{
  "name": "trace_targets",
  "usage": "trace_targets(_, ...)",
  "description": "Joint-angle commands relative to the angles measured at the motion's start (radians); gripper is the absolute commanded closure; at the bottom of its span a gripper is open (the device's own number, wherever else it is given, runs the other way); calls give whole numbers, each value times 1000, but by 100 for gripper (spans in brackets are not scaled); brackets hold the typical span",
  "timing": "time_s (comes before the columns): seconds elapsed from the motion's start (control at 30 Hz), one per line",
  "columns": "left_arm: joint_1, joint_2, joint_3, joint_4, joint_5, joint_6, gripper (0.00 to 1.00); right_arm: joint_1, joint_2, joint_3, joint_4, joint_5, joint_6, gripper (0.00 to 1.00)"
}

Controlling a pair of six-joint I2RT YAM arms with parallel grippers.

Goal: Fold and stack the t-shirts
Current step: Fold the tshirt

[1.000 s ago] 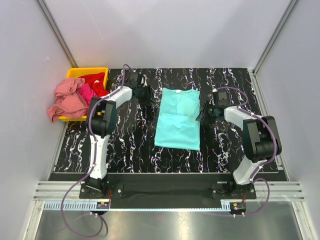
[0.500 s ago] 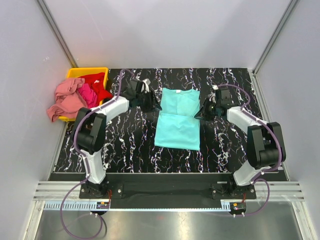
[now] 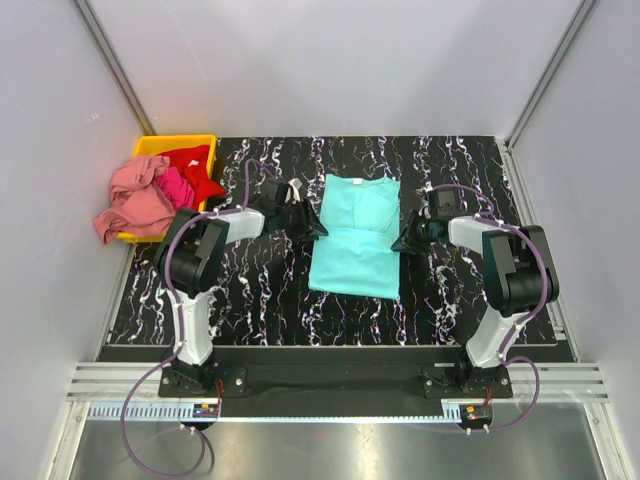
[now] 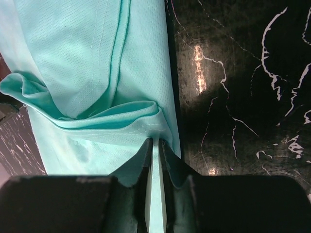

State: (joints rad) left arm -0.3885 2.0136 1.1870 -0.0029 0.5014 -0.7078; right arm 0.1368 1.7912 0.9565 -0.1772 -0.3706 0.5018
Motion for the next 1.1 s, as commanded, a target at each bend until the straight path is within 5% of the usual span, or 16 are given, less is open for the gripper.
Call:
trace_targets(0.0, 7, 27, 37, -43, -90, 21, 53, -2, -9, -13, 2, 76, -28, 83)
trace_targets(0.27, 7, -168, 114, -195, -66, 85, 41, -2, -205, 83, -159, 6, -45, 65)
trace_targets(0.47, -35, -317, 22, -189, 29, 74, 41, 36, -334, -76, -49, -287, 110, 100)
trace_targets(0.83, -164, -388, -348, 38, 74, -7, 52, 190, -290, -337, 387, -444, 301, 100)
trace_targets(1.07, -168, -339, -386, -95, -136, 76, 53, 188, -97, -407, 455, -418, 259, 100)
